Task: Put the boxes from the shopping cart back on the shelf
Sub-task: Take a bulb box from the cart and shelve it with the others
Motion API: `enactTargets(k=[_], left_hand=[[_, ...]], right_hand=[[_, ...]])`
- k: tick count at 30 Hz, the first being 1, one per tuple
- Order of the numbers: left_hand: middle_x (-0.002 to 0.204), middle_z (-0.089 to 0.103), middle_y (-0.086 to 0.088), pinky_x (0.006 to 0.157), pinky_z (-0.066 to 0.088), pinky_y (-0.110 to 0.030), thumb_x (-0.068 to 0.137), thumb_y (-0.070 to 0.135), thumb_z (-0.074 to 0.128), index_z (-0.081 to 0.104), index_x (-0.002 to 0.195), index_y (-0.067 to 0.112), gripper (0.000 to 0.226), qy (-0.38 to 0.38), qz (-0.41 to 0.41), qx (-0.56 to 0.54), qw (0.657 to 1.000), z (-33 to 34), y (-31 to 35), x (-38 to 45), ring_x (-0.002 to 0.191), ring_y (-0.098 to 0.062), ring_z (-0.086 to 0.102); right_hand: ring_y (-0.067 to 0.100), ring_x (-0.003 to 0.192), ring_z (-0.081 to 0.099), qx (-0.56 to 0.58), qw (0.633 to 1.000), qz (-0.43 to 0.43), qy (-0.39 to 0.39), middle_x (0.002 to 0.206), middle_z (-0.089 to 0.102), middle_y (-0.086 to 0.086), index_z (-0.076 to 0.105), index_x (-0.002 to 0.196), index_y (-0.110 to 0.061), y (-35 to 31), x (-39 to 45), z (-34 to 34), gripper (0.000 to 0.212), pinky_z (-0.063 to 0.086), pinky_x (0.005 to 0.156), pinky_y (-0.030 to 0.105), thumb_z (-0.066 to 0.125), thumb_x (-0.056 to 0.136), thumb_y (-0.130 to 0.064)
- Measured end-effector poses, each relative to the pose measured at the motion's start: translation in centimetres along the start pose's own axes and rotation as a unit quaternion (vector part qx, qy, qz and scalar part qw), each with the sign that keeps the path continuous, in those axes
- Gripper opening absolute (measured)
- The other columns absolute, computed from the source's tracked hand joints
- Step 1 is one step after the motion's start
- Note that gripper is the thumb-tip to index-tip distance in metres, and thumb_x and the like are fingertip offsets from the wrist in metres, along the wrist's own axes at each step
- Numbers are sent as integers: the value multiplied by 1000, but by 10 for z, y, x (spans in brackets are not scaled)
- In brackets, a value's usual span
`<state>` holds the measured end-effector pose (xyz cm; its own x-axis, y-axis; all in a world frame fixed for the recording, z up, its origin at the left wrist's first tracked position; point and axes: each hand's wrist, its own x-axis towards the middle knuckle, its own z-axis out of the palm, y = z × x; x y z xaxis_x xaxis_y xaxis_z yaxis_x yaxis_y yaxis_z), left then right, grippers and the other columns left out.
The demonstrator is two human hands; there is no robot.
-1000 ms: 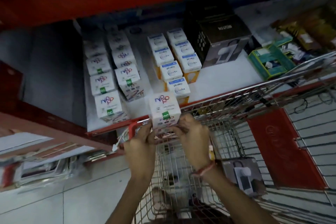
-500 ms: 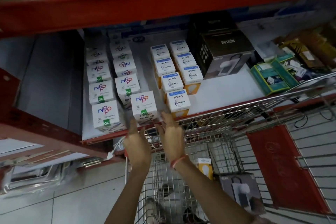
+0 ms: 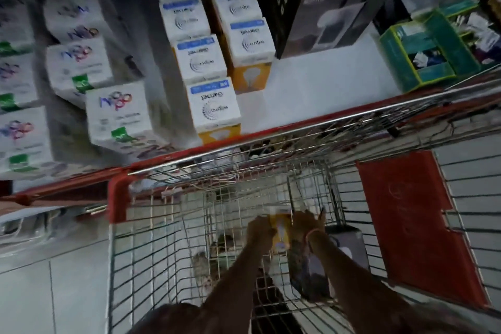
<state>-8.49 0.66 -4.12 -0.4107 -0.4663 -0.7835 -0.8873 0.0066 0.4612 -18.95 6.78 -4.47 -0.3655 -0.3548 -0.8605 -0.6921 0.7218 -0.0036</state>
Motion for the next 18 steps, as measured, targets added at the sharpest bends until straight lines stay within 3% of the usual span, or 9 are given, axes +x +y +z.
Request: enactTargets(k=[2,3,4,6,8,11,13,15,18], left_hand=[[117,65,-20,60,46,-3,93,13,49,62,109,-2,26,22,-5,-6,1000,3,0,7,105,-28,62],[108,69,-21,51,44,-2,93,9,49,66,103,-3,23,32,1,-14,999,-1,0,4,93,-28,65],[97,71,-22,52,46,-4,91,7,51,68,97,-4,21,44,18,-35,998,-8,1,-3,81,-26,65],[77,71,-18,70,59,-34,87,6,57,71,90,-5,17,66,78,-81,991,-28,1,-26,68,-26,65],[71,72,-19,67,60,-48,85,11,60,72,92,0,18,90,130,-115,981,-48,2,-58,64,-30,69],[82,77,-15,66,60,-50,85,22,62,71,100,17,19,126,181,-144,965,-75,19,-107,71,-31,72],[91,77,-6,74,61,-39,86,20,63,68,107,22,21,170,209,-129,954,-93,40,-135,74,-17,71],[99,73,10,74,53,-9,84,9,65,67,110,18,27,245,256,-129,926,-109,63,-156,77,10,65],[93,64,17,64,42,10,79,0,69,69,107,11,30,393,297,-120,862,-124,99,-171,77,16,59]], right_hand=[[24,119,56,86,995,-9,40,116,67,6,65,107,-16,3,3,8,27,3,117,62,51,92,-32],[24,110,61,138,988,-25,66,111,70,9,67,105,-14,5,-3,7,29,15,117,58,51,93,-34],[26,102,66,196,975,-45,90,106,72,12,69,105,-12,7,-14,3,28,32,112,52,53,92,-32],[28,88,71,309,937,-78,144,98,76,16,70,107,-12,11,-46,-12,24,55,90,43,63,88,-24],[27,85,72,368,904,-103,190,95,77,15,69,109,-14,12,-84,-28,26,58,82,45,69,83,-17],[26,91,71,388,880,-143,233,101,76,13,68,111,-16,6,-134,-53,30,58,84,45,71,82,-14],[9,89,71,403,853,-195,267,102,76,4,68,110,-22,3,-161,-74,33,59,85,32,72,80,-10],[-14,79,66,385,826,-238,337,96,73,-13,69,105,-30,1,-184,-101,37,55,77,8,76,76,-9],[-3,80,71,395,768,-251,438,94,75,-10,70,97,-20,-3,-196,-139,28,58,75,18,79,73,-9]])
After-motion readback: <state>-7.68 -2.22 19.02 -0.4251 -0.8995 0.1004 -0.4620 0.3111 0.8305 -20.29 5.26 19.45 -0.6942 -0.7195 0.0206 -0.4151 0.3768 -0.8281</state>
